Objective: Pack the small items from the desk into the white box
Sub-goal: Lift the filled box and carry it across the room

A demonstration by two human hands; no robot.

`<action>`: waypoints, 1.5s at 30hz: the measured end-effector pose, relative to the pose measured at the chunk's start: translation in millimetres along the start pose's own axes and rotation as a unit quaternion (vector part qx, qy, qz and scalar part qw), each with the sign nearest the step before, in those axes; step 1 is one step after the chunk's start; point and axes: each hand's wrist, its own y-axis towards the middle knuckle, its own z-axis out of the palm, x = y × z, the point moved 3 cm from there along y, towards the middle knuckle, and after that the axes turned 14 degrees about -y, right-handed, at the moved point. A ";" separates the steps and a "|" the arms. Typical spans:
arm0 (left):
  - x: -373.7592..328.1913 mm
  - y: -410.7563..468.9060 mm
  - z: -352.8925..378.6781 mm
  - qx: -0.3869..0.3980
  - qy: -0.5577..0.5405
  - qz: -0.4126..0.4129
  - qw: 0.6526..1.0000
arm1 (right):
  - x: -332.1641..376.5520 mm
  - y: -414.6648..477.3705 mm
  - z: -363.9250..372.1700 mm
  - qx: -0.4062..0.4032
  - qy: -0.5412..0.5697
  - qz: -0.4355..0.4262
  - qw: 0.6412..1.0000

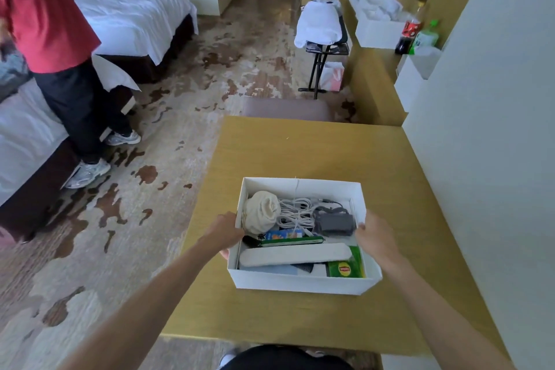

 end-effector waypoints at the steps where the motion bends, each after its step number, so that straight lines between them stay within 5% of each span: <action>1: 5.7 1.9 -11.1 -0.004 0.000 0.003 1.000 | 12.1 2.5 0.6 -0.007 0.000 -0.003 1.000; 9: 74.9 -1.0 -98.9 -0.087 -0.030 -0.013 0.996 | 130.4 9.4 23.9 -0.039 -0.004 -0.046 0.998; 19: 183.2 -52.2 -150.1 -0.197 -0.090 -0.173 0.961 | 248.3 15.9 69.0 0.023 -0.006 -0.194 0.981; 34: 393.2 -199.4 -186.1 -0.328 -0.257 -0.323 0.850 | 499.2 -74.2 189.8 0.108 -0.095 -0.422 0.895; 45: 580.6 -353.3 -259.3 -0.425 -0.282 -0.431 0.744 | 739.4 -246.2 314.4 0.150 -0.122 -0.563 0.804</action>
